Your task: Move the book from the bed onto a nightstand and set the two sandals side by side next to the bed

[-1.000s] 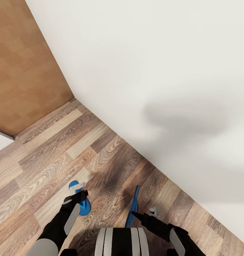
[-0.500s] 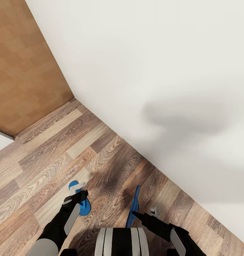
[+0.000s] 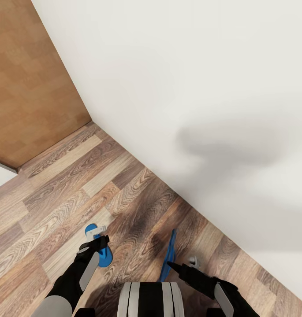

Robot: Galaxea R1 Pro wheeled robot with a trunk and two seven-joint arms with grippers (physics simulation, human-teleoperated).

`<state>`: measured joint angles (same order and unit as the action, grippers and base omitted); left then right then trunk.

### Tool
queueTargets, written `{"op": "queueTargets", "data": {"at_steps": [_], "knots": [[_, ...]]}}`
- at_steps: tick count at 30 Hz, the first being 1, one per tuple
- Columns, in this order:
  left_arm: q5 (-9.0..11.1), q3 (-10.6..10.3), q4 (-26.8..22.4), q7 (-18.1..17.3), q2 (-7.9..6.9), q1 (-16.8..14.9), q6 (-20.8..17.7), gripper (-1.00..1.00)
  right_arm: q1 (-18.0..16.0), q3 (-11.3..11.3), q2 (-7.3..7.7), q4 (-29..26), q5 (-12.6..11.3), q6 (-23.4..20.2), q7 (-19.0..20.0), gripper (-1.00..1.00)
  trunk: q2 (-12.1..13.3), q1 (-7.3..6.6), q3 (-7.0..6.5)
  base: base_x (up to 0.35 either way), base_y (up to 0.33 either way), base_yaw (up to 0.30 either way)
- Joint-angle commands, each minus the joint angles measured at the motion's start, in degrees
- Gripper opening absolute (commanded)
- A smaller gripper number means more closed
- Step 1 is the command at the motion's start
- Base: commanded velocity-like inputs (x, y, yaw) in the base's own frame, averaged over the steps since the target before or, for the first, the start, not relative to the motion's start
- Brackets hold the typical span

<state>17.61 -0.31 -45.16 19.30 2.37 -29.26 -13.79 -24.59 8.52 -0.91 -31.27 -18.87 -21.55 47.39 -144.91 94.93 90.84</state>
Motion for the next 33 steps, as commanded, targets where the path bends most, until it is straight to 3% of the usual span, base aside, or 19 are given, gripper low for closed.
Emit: {"op": "queueTargets", "data": {"at_steps": [1,9,16,21,33], "knots": [[0.41,-0.04,-0.10,0.30,0.00,0.00,-0.24,1.00,-0.02,0.27,0.25,0.02,-0.47,-0.50,0.17,-1.00,-0.01,-0.01,0.03,0.000,0.000,0.000],[0.41,-0.04,-0.10,0.30,0.00,0.00,-0.27,1.00,-0.02,0.27,1.28,-0.02,-6.20,-0.50,0.27,-1.00,-0.01,-0.01,0.03,0.000,0.000,0.000],[0.41,-0.04,-0.10,0.30,0.00,0.00,-0.27,1.00,-0.02,0.27,3.28,-0.09,-6.70,-0.51,1.53,-1.00,-0.01,-0.01,0.03,0.000,0.000,0.000],[0.41,-0.06,-0.10,0.30,0.00,0.00,-0.27,1.00,-0.02,0.27,3.49,-0.04,-6.70,-0.51,7.80,-1.00,-0.01,-0.01,0.03,0.000,0.000,0.000],[0.41,-0.12,-0.10,0.30,0.00,0.00,-0.27,1.00,-0.02,0.27,3.46,-0.02,-6.70,-0.51,9.38,-1.00,-0.03,0.02,0.25,0.000,0.000,0.000]]}}
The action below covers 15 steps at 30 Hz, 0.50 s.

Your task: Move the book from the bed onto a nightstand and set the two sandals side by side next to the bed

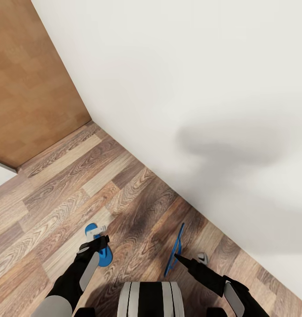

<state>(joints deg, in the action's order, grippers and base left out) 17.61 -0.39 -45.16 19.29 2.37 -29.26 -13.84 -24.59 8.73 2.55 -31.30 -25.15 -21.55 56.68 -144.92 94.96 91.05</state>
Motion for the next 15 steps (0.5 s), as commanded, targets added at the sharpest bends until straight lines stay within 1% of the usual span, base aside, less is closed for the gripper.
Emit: {"op": "queueTargets", "data": {"at_steps": [1,13,15], "knots": [[0.41,-0.05,-0.11,0.31,0.00,0.00,-0.23,1.00,-0.02,0.06,0.02,0.01,-0.42,-0.51,0.09,-1.00,-0.03,0.01,0.26,0.000,0.000,0.000],[0.41,-0.05,-0.11,0.31,0.09,0.00,-0.23,1.00,-0.02,0.07,0.17,0.01,-0.42,-0.51,0.10,-1.00,-0.19,0.32,2.92,0.000,0.000,0.000],[0.41,-0.05,-0.11,0.31,0.09,0.00,-0.23,1.00,-0.02,0.06,0.18,0.01,-0.42,-0.51,0.10,-1.00,-0.19,0.32,2.92,0.000,0.000,0.000]]}}
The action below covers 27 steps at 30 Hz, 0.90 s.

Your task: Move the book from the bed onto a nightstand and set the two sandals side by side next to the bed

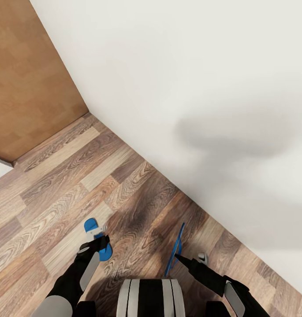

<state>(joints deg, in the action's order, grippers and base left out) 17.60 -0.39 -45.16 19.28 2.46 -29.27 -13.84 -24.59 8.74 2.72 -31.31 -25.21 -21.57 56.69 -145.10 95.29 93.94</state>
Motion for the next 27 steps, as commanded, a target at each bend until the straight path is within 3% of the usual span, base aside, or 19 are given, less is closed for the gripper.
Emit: {"op": "queueTargets", "data": {"at_steps": [1,5,14,24,27], "knots": [[0.41,-0.05,-0.10,0.32,0.00,0.00,-0.23,1.00,-0.02,0.05,0.00,0.02,-0.37,-0.49,0.09,-1.00,-0.01,-0.01,0.03,0.000,0.000,0.000],[0.41,-0.05,-0.10,0.32,0.01,0.00,-0.23,1.00,-0.02,0.05,0.00,0.01,-0.37,-0.49,0.09,-1.00,-0.01,-0.01,0.03,0.000,0.000,0.000],[0.42,-0.05,-0.10,0.32,0.01,0.00,-0.23,1.00,-0.02,0.05,0.00,0.01,-0.37,-0.49,0.09,-1.00,-0.13,0.22,2.02,0.000,0.000,0.000],[0.41,-0.05,-0.09,0.32,0.05,0.00,-0.23,1.00,-0.02,0.05,0.00,-0.07,-0.37,-0.49,0.12,-1.00,-0.13,0.22,2.02,0.000,0.000,0.000],[0.44,-0.05,-0.05,0.32,0.04,0.00,-0.23,1.00,-0.02,0.05,0.00,-0.07,-0.37,-0.49,0.13,-1.00,-0.17,0.30,2.69,0.000,0.000,0.000]]}}
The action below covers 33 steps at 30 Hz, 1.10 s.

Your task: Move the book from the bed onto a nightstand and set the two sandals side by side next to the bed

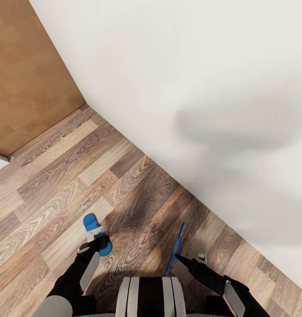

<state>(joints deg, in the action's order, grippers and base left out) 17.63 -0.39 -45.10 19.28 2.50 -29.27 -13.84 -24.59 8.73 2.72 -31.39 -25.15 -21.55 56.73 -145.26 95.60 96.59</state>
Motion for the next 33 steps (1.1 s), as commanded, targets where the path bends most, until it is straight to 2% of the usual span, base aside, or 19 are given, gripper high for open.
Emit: {"op": "queueTargets", "data": {"at_steps": [1,3,14,15,21,33], "knots": [[0.43,-0.05,-0.12,0.32,0.01,0.00,-0.23,1.00,-0.02,0.06,0.00,0.01,-0.42,-0.51,0.09,-1.00,-0.03,0.01,0.26,0.000,0.000,0.000],[0.44,-0.05,-0.13,0.32,0.02,0.00,-0.23,1.00,-0.02,0.06,0.00,0.01,-0.42,-0.51,0.10,-1.00,-0.05,0.07,0.70,0.000,0.000,0.000],[0.39,-0.05,-0.13,0.32,0.02,0.00,-0.23,1.00,-0.02,0.06,-0.02,-0.15,-0.42,-0.51,0.13,-1.00,-0.05,0.07,0.70,0.000,0.000,0.000],[0.39,-0.05,-0.13,0.32,0.03,0.00,-0.23,-1.00,-0.02,0.06,-0.03,-0.48,-0.42,-0.51,0.13,-1.00,-0.05,0.07,0.70,0.000,0.000,0.000],[0.39,-0.05,-0.10,0.32,0.33,0.00,-0.23,-1.00,-0.02,-0.02,-0.08,-2.64,-0.42,-0.51,0.13,-1.00,-0.05,0.07,0.70,0.000,0.000,0.000],[0.39,-0.05,-0.07,0.32,0.40,0.00,-0.31,-1.00,-0.02,-0.03,-0.09,-2.86,-0.43,-0.51,0.13,-1.00,-0.05,0.07,0.70,0.000,0.000,0.000]]}}
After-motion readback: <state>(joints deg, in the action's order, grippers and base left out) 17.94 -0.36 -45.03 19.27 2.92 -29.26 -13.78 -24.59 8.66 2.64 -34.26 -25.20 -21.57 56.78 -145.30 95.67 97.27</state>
